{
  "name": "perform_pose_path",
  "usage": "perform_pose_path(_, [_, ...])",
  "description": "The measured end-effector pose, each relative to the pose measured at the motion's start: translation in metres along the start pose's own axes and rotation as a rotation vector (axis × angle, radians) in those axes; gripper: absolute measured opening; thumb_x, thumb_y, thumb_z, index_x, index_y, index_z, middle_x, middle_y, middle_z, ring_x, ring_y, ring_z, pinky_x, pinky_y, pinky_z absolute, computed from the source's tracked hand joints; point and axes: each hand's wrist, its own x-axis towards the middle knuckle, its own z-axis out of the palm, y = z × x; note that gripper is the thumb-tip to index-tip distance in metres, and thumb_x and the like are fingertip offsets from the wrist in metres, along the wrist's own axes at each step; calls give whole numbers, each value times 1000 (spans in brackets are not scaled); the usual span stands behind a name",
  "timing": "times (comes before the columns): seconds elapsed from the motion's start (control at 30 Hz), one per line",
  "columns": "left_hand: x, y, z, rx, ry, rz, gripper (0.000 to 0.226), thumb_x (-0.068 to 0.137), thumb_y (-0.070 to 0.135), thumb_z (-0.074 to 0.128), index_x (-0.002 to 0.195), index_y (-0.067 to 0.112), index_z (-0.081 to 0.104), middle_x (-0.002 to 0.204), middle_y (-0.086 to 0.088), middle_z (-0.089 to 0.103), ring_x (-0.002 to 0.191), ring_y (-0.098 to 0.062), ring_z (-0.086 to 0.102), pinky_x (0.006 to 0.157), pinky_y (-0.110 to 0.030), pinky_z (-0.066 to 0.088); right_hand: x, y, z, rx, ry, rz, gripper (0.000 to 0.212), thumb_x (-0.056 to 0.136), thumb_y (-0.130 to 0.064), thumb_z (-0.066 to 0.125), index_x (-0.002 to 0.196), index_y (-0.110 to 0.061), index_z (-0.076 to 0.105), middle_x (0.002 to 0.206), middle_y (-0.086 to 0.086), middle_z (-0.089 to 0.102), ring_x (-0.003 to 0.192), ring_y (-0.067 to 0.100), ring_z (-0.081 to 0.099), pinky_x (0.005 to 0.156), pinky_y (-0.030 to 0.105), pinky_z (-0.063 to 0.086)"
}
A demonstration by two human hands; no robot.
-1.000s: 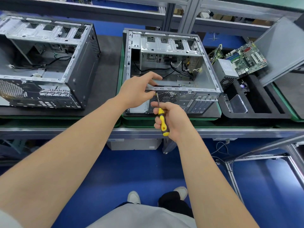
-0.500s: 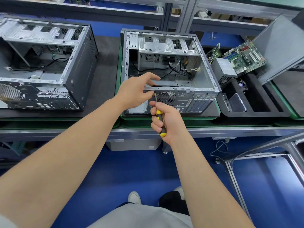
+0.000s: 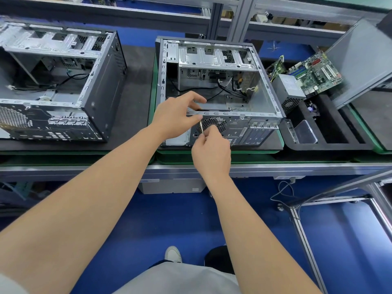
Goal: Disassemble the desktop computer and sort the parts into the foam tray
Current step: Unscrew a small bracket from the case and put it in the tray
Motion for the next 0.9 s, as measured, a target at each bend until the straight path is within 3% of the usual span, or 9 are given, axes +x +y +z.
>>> perform_pose_path(0.17, [-1,0,-2,-23,-11,1,33,94,42,64,126,44,57,115,21,70,97,-8,66,86,-37,53,16,11,-19,704,-363,243,18,105,-19,53,108,-4,63,79,6,77,41,22,52,44,29,42])
perform_pose_path(0.27, [-1,-1,-2,-25,-14,1,32,94,42,65,125,44,57,113,23,69,96,-8,66,85,-35,52,16,12,-21,1163,-535,469,24,108,-24,49,110,-3,62,68,5,63,42,15,44,41,25,36])
perform_pose_path(0.37, [-1,0,-2,-31,-15,-8,31,94,41,66,124,44,58,111,24,69,96,-7,65,85,-36,52,12,12,-19,1580,-700,663,23,110,-23,44,99,-10,59,60,-2,47,40,10,44,37,22,38])
perform_pose_path(0.5, [-1,-1,-4,-63,-46,-29,33,95,30,64,124,44,58,111,24,69,100,-6,65,93,-41,53,9,11,-19,1893,-803,701,25,109,-17,39,98,-5,58,61,-2,47,29,6,37,28,19,30])
perform_pose_path(0.6, [-1,-1,-6,-78,-85,-39,43,91,17,62,125,44,58,115,22,69,108,-7,64,95,-44,52,10,11,-15,1827,-755,664,30,113,-19,37,107,-6,63,59,-3,45,29,6,32,28,20,27])
perform_pose_path(0.7, [-1,0,-8,-74,-93,-64,56,83,7,60,123,46,58,116,21,69,109,-8,62,93,-44,52,11,9,-10,1549,-641,567,27,113,-20,39,117,-9,63,61,-1,44,32,9,30,30,22,27])
perform_pose_path(0.83, [-1,2,-7,-56,-105,-59,63,79,1,56,124,44,58,118,20,68,108,-10,64,91,-45,53,9,6,-7,854,-375,277,25,110,-17,37,116,-15,61,66,8,58,35,23,37,37,26,31])
perform_pose_path(0.9, [-1,2,-7,-49,-98,-62,61,79,3,56,124,44,59,118,20,68,104,-11,65,89,-44,54,7,2,-7,481,-239,148,19,107,-21,38,111,-22,57,75,10,66,47,27,50,38,29,40])
